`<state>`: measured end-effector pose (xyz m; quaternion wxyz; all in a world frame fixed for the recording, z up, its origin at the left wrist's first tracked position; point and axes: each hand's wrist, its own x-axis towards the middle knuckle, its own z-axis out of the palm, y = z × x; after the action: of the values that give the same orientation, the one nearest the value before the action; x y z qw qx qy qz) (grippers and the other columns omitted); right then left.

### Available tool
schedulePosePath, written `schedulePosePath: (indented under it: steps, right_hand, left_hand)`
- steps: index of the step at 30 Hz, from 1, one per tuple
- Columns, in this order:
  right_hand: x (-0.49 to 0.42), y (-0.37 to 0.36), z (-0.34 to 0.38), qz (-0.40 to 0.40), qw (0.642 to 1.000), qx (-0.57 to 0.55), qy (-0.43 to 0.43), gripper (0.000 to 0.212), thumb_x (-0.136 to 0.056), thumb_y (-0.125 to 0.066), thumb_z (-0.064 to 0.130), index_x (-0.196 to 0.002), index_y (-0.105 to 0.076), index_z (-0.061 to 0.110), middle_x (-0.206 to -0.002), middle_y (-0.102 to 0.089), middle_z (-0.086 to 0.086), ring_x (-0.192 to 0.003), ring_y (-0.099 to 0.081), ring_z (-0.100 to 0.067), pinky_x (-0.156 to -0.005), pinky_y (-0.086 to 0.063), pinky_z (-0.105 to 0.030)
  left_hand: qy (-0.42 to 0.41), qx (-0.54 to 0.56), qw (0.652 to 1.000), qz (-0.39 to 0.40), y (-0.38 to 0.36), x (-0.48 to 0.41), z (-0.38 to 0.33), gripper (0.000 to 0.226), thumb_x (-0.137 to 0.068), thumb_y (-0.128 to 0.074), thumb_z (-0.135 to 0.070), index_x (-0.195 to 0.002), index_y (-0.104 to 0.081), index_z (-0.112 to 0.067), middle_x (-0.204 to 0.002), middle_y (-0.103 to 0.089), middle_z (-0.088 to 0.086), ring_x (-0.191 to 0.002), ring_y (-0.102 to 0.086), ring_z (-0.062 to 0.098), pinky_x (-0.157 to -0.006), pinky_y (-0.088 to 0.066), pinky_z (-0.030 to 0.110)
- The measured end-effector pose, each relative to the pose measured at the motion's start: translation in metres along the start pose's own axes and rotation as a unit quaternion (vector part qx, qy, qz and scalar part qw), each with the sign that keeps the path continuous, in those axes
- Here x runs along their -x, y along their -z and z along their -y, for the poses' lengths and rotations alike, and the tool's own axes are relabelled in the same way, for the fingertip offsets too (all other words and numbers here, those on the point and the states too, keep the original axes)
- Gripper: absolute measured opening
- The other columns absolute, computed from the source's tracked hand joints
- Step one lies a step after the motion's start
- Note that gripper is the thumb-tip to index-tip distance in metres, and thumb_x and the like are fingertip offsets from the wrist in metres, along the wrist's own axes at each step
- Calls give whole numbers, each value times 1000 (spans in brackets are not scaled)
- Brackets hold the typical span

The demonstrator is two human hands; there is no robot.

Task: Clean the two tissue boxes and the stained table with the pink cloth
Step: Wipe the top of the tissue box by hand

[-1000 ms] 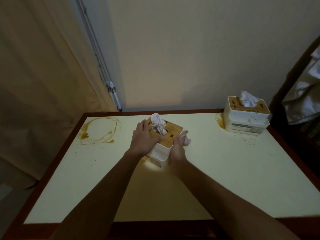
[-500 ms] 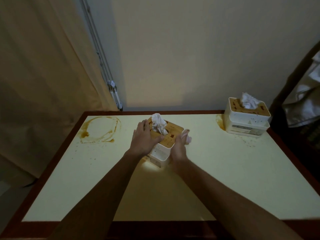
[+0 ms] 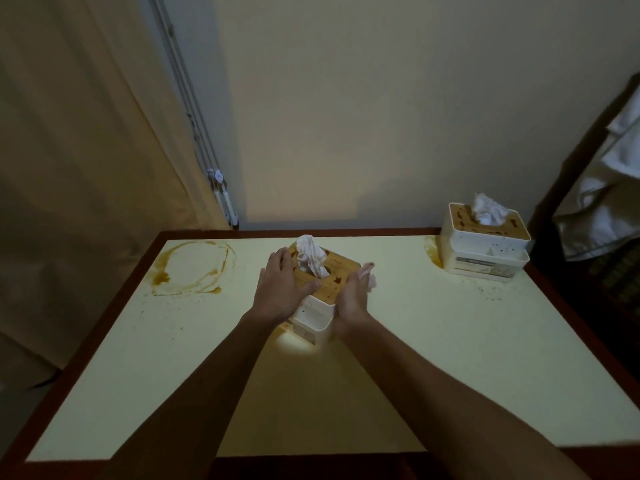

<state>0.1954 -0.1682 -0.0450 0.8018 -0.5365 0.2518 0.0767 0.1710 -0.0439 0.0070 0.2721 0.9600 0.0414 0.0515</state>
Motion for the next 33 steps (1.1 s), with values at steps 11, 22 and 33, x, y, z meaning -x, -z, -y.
schedulePosePath:
  steps: [11,22,33]
  right_hand:
    - [29,54,76,-56,990,-126,16,46,-97,-56,40,-133,-58,12,-125,-64,-13,-113,-63,-32,-107,-48,-52]
    - [44,88,91,-27,991,-113,62,40,-103,-50,36,-133,-61,12,-124,-68,-13,-94,-69,-20,-57,-55,-27]
    - [33,95,76,20,996,-58,62,56,-102,-49,47,-147,-48,14,-139,-59,-14,-123,-59,-30,-97,-52,-41]
  left_hand:
    - [59,24,998,16,7,-10,-13,117,-75,-66,-67,-156,4,-19,-164,-7,8,-151,5,31,-117,10,55]
    - [145,-58,986,59,-7,-1,-43,154,-46,-68,-87,-152,20,-18,-162,13,17,-147,18,39,-114,11,63]
    - [-73,-161,931,319,49,-49,-29,158,-48,-85,-68,-144,36,-32,-161,23,2,-141,35,32,-116,14,57]
